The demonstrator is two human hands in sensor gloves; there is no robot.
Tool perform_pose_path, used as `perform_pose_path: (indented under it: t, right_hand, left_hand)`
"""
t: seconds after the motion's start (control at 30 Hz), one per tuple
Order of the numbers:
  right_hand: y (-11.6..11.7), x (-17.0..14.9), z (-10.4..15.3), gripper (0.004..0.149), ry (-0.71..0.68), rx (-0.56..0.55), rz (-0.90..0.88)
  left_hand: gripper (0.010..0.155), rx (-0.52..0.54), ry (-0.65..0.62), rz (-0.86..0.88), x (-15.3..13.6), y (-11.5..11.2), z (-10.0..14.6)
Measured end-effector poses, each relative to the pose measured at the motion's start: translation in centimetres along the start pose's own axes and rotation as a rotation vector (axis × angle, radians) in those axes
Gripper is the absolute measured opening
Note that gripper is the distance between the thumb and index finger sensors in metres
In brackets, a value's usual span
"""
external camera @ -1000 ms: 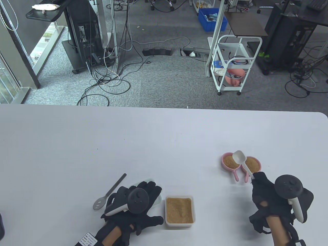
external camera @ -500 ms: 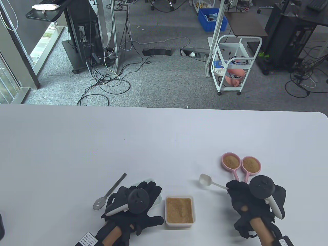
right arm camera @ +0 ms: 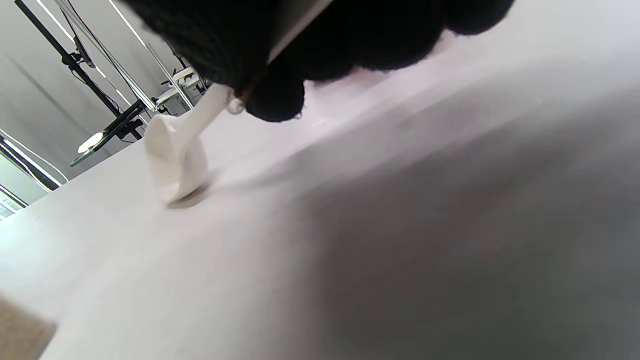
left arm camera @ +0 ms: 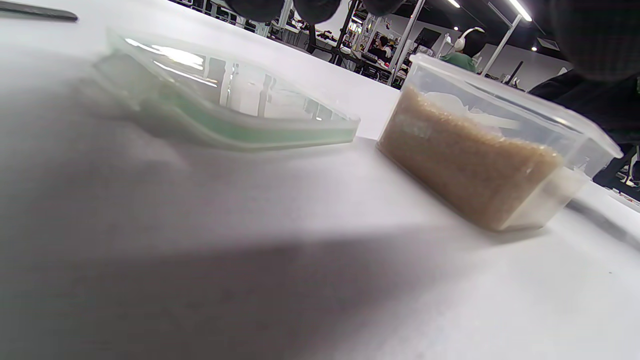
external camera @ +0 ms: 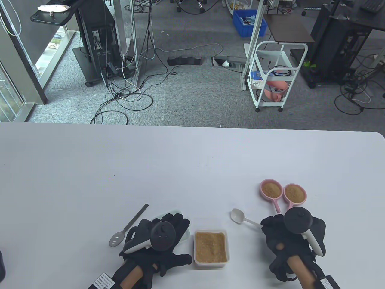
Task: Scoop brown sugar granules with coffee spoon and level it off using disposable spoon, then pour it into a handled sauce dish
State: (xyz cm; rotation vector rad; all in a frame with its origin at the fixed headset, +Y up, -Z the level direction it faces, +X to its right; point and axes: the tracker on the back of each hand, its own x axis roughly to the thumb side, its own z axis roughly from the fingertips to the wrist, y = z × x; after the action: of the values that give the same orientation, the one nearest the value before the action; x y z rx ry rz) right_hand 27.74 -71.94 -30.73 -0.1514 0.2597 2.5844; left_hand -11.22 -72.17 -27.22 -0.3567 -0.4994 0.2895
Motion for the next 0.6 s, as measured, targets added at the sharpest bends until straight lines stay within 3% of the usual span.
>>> perform_pose_path:
  t: [0.6]
  right_hand:
    - [1.6, 0.5, -0.9, 0.041, -0.018, 0.044, 0.164]
  left_hand:
    - [0.105, -0.004, 0.002, 0.0, 0.0, 0.0, 0.0]
